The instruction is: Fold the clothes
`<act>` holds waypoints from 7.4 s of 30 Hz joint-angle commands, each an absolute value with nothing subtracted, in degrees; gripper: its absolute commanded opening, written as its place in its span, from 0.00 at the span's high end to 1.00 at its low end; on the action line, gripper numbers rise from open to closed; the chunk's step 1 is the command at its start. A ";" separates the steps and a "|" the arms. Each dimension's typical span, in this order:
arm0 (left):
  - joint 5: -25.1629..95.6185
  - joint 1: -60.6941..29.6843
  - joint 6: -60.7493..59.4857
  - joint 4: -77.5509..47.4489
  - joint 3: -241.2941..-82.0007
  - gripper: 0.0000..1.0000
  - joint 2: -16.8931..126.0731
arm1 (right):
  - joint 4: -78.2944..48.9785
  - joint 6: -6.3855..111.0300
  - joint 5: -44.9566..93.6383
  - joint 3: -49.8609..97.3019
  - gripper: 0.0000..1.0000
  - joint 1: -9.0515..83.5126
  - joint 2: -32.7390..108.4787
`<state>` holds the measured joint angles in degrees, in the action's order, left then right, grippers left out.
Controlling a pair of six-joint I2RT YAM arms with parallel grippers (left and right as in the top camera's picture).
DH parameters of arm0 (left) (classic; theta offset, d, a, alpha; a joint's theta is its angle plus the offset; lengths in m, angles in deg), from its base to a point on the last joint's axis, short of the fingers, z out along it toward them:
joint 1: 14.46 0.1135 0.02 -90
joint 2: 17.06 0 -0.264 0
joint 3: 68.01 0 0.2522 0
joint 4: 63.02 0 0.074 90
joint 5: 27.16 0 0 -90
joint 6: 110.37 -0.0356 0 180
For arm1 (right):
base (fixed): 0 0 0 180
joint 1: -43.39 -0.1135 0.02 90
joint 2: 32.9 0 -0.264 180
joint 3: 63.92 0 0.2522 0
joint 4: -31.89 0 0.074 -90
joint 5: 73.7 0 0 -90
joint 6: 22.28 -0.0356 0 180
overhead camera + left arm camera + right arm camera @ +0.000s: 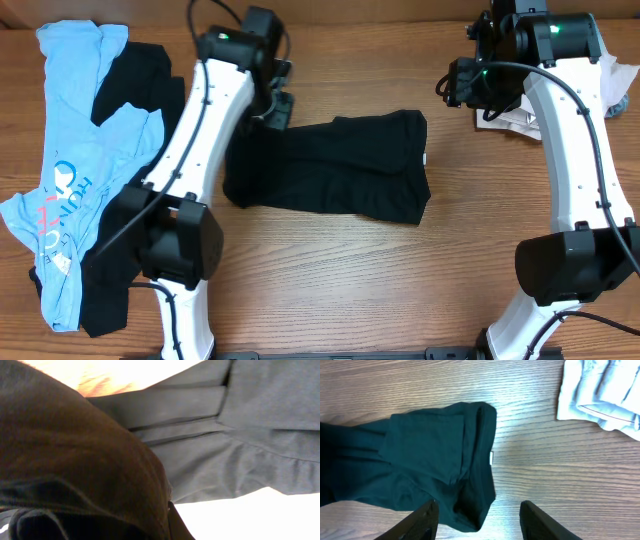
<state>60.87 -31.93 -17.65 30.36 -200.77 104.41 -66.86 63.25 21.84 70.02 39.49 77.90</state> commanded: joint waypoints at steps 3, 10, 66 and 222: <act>58.18 -36.39 -15.05 29.15 -201.82 0.11 109.07 | -66.56 63.19 21.51 69.78 0.44 40.65 77.86; 61.65 -39.36 -15.18 28.65 -202.54 0.00 110.12 | -67.04 63.21 22.41 69.78 0.43 40.63 77.86; 50.99 -24.61 -53.32 26.51 -202.96 0.32 120.81 | -67.39 63.62 22.36 69.78 0.42 40.63 77.88; 56.01 -34.33 -25.95 47.56 -232.79 0.00 119.76 | -23.32 66.14 27.78 27.05 0.35 35.84 84.68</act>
